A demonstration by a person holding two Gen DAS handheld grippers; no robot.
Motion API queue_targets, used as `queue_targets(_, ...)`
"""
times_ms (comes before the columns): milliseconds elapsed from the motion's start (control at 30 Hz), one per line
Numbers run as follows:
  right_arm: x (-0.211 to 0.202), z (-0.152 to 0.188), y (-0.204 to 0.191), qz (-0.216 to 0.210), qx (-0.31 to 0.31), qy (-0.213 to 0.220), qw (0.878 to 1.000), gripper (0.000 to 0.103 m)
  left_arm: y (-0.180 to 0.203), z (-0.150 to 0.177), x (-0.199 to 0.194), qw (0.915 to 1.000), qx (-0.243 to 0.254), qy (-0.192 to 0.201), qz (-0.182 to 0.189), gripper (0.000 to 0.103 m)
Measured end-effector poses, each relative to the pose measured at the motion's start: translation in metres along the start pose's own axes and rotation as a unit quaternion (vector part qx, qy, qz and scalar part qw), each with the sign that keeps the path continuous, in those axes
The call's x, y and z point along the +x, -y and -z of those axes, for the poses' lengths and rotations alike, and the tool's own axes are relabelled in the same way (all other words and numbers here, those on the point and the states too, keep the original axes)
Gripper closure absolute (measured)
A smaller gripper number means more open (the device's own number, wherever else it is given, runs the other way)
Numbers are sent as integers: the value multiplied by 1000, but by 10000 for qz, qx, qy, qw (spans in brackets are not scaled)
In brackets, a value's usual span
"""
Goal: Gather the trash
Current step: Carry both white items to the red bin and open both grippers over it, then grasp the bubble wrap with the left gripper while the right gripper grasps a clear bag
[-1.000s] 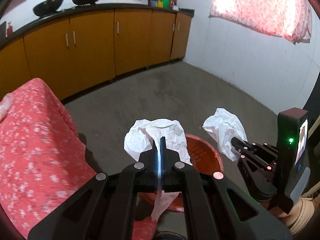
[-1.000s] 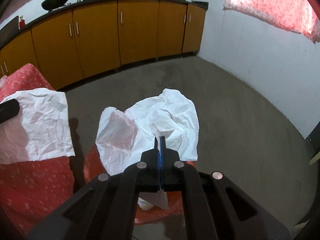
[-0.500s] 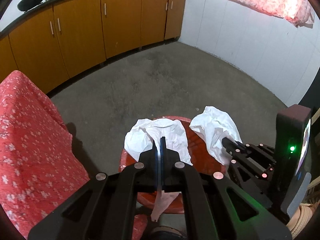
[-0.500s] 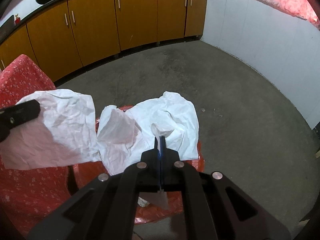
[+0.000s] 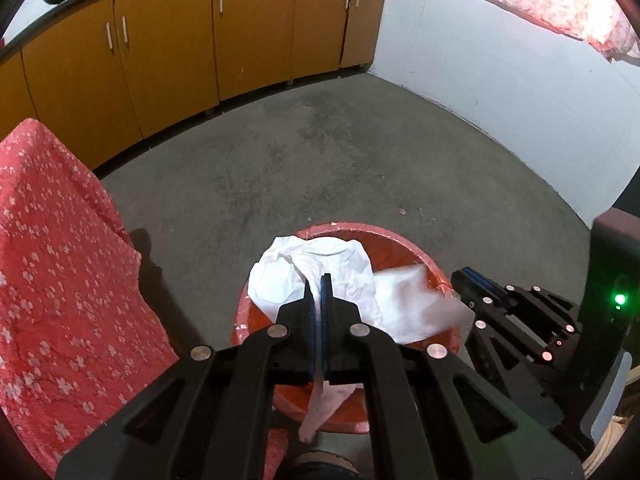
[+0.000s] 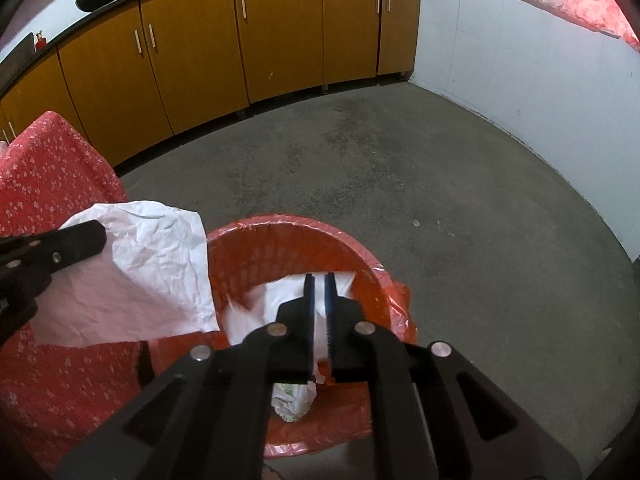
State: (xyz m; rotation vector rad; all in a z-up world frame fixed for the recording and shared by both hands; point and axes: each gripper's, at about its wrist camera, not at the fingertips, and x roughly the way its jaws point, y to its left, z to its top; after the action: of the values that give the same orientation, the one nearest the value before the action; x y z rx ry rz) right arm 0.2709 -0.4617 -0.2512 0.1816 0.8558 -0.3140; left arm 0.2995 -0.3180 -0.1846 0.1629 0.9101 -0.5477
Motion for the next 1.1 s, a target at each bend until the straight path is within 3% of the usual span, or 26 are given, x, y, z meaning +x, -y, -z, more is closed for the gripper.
queue_targets(167, -3, -2, 1, 21, -19, 56, 10000, 91, -2, -1, 2, 9999, -81, -43, 45, 98)
queue_targets(300, -12, -3, 4, 50, -4, 134, 9999, 91, -2, -1, 1, 9999, -95, 5, 77, 79)
queue_targets(533, -25, -5, 12, 132, -9, 259, 9996, 91, -7, -5, -10, 9995, -283, 118, 81, 77)
queue_targets(733, -46, -19, 2, 20, -62, 504, 9987, 86, -38, -17, -65, 9955, -642, 697, 28, 77)
queue_targets(867, -73, -39, -28, -276, -242, 783, 9963, 80, -72, -17, -110, 9897, -963, 1056, -88, 77)
queue_targets(1100, -121, -69, -115, -1143, -747, 1153, 9839, 71, -157, 16, -193, 9733, -1338, 1557, -1028, 62)
